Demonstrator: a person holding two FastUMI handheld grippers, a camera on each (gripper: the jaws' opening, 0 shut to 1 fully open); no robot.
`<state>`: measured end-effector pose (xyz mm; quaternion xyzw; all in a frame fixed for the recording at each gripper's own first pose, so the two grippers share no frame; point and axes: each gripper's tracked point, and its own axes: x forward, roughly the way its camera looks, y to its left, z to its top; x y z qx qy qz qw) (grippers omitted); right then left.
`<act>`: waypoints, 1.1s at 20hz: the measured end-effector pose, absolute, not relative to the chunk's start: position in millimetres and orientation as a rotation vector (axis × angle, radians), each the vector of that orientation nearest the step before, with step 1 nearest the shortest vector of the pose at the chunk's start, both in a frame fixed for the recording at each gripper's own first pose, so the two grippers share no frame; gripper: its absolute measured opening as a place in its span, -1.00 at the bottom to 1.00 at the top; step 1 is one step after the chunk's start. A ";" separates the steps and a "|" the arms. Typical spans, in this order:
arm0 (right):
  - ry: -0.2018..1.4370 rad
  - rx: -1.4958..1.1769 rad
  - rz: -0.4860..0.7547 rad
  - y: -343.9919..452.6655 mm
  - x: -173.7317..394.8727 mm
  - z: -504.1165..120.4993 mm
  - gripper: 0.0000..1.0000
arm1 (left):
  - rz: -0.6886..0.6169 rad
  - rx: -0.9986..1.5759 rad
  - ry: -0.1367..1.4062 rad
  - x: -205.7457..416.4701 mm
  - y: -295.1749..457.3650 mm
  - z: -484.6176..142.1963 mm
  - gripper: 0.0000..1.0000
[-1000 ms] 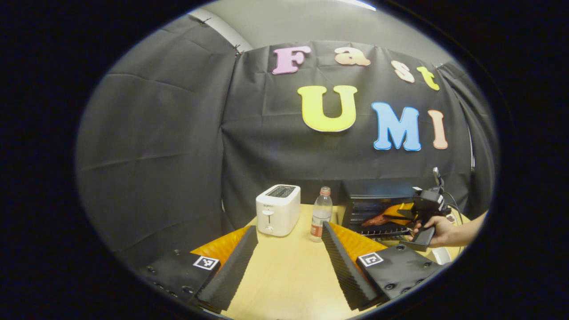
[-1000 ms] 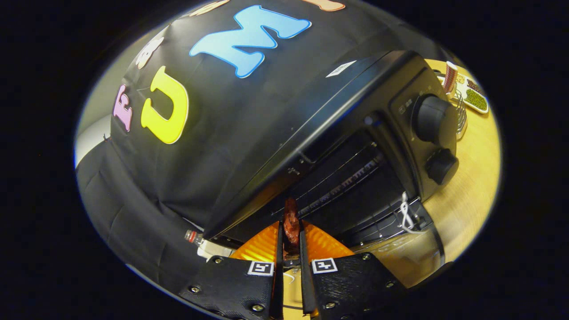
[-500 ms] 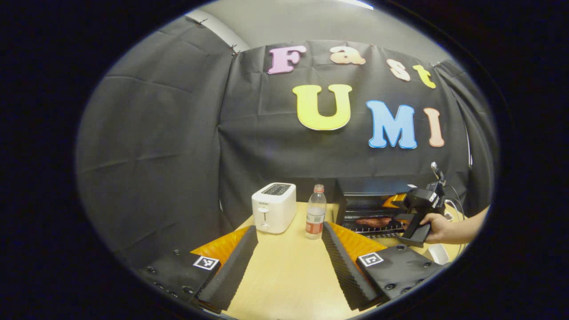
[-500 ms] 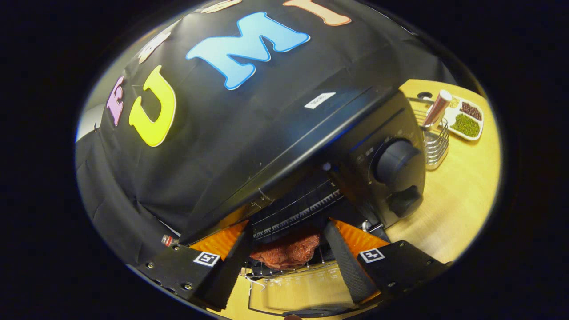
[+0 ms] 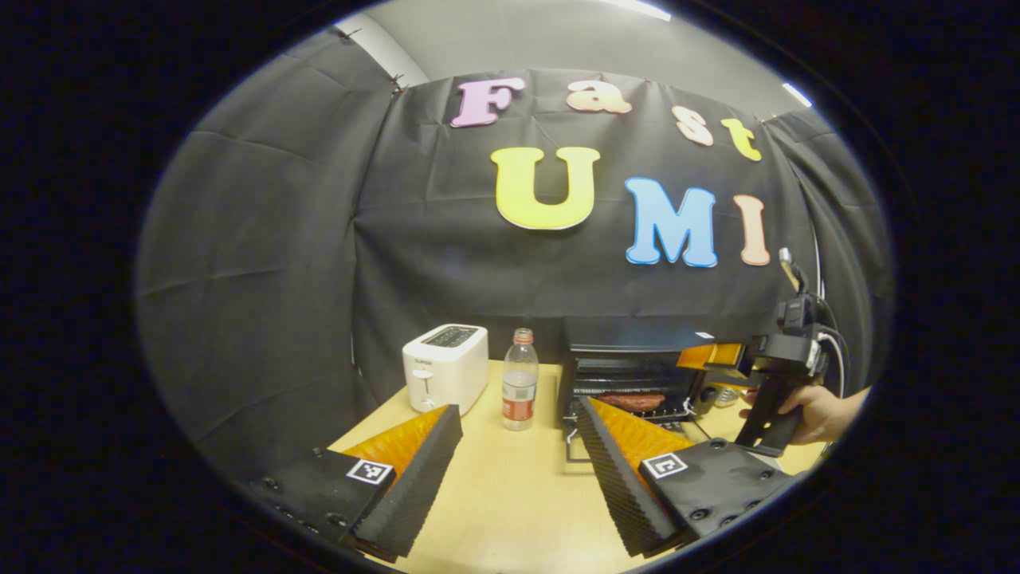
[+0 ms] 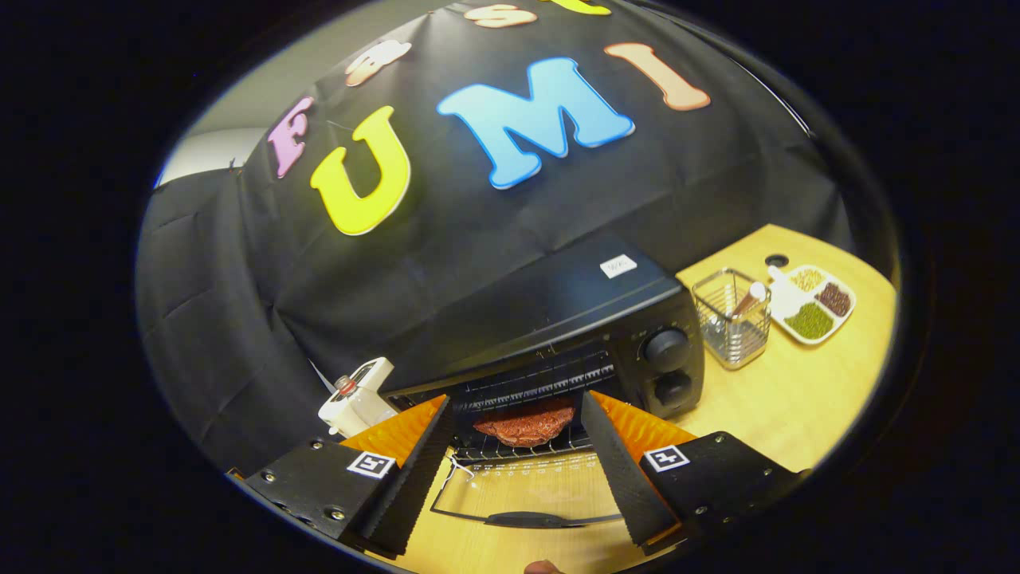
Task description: Open the electric oven with the left hand, put the food in, and close the electric oven.
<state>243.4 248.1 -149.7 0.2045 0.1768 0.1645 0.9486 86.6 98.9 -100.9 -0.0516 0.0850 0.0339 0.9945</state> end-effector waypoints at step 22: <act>0.066 0.026 0.067 93.7 125.3 -66.7 0.94 | -0.216 -0.040 0.586 136.9 -65.0 -254.9 0.97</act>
